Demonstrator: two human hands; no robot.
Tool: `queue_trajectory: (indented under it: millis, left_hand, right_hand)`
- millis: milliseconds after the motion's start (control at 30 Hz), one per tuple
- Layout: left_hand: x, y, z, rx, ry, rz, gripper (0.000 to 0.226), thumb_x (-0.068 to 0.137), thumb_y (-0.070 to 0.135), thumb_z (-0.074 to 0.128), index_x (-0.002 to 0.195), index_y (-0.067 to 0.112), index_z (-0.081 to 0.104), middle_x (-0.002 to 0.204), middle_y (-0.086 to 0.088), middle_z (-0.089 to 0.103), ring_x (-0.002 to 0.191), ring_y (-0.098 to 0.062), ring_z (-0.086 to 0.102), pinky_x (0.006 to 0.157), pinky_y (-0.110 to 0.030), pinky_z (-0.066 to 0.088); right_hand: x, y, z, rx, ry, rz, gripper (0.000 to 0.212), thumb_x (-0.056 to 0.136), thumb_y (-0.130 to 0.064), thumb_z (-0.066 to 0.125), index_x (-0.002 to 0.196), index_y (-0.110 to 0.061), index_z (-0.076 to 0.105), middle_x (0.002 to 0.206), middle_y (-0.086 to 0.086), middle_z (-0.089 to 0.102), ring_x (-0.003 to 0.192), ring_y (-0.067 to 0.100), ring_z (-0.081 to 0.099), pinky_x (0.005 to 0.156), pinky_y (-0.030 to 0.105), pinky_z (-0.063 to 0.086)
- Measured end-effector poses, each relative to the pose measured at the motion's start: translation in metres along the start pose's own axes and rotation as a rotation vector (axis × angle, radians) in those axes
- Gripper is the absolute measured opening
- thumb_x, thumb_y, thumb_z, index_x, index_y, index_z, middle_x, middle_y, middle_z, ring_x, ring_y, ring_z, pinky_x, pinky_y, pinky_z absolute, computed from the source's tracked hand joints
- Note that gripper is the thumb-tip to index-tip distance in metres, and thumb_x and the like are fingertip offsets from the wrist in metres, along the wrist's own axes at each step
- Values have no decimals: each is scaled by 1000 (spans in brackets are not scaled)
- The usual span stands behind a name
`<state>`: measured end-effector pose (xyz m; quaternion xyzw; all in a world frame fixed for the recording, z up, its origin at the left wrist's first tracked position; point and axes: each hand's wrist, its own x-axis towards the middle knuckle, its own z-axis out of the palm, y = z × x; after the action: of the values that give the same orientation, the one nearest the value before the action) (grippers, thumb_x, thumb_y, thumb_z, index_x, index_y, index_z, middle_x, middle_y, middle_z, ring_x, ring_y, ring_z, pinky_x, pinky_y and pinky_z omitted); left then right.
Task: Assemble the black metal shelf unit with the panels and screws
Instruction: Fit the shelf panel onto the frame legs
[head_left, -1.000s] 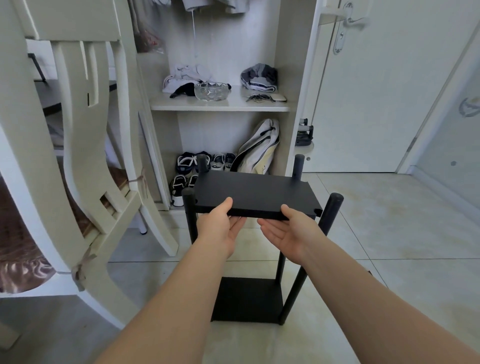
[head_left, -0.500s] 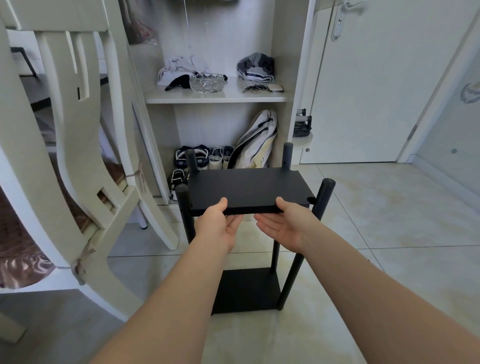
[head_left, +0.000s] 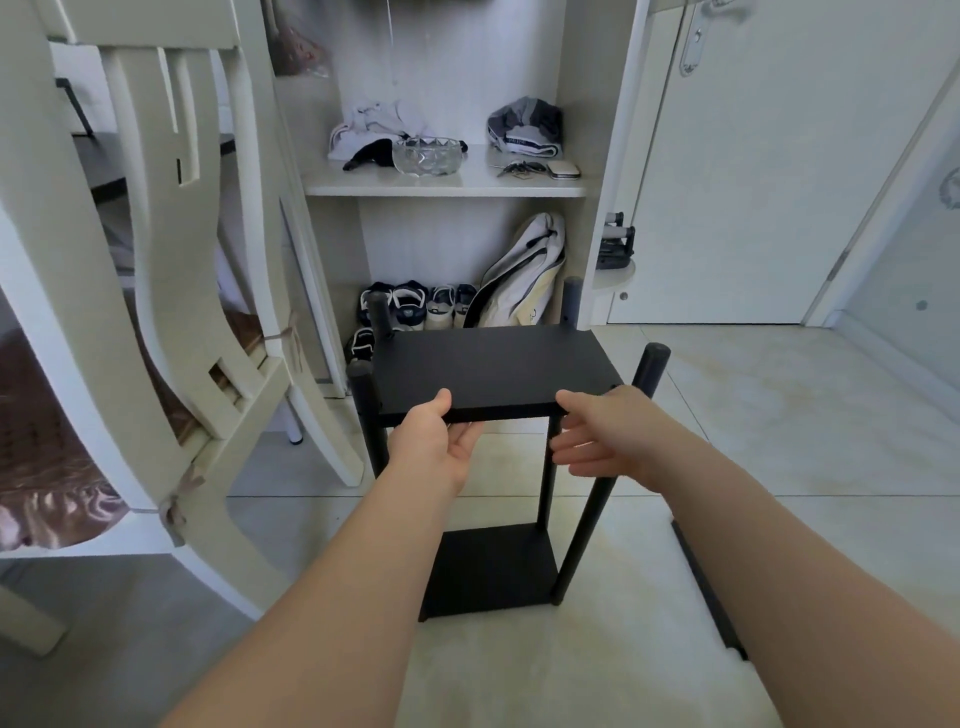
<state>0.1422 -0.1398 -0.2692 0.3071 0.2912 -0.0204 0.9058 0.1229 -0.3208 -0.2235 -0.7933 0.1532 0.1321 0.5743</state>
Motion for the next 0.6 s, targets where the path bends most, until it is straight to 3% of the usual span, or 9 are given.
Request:
queue_trajectory:
  millis: [67, 167, 233, 333, 500, 600]
  left_hand:
    - [1, -1, -1, 4, -3, -9, 36, 95, 3, 63, 130, 3, 53, 106, -22, 70, 88, -36, 73, 60, -45, 63]
    - [4, -2, -3, -3, -10, -20, 39, 95, 3, 64, 131, 4, 52, 107, -22, 71, 88, -36, 73, 61, -44, 63]
    - [6, -3, -4, -7, -6, -13, 40, 94, 3, 65, 131, 5, 52, 106, -21, 71, 85, -35, 75, 61, -44, 63]
    - [8, -5, -7, 3, 3, -2, 39, 94, 3, 65, 131, 6, 51, 106, -20, 70, 81, -32, 75, 58, -41, 62]
    - [8, -4, -8, 2, 16, 4, 33, 93, 1, 64, 124, 7, 54, 105, -20, 70, 88, -33, 72, 54, -39, 61]
    - [9, -4, -9, 2, 15, -1, 30, 93, 1, 64, 122, 9, 55, 108, -19, 70, 91, -33, 72, 56, -39, 62]
  right_hand:
    - [-8, -8, -5, -88, 76, -187, 23, 101, -28, 59, 102, -8, 69, 82, 4, 77, 70, 13, 75, 60, 23, 60]
    - [-11, -28, -13, -172, 148, -476, 19, 100, -24, 58, 92, -16, 74, 80, -3, 76, 77, 10, 73, 72, 23, 58]
    - [-4, -43, -21, -386, 233, -637, 18, 99, -23, 58, 90, -21, 74, 83, -9, 74, 84, 10, 68, 75, 19, 49]
    - [17, -67, -34, -722, 283, -776, 22, 100, -20, 54, 104, -17, 75, 101, -1, 73, 100, 19, 64, 86, 33, 50]
    - [73, -98, -49, -1225, 202, -712, 32, 101, -18, 48, 125, -15, 68, 135, 8, 62, 126, 31, 52, 102, 47, 45]
    - [103, -106, -54, -1280, 135, -579, 39, 104, -20, 46, 141, -22, 58, 151, 5, 49, 139, 31, 43, 111, 47, 38]
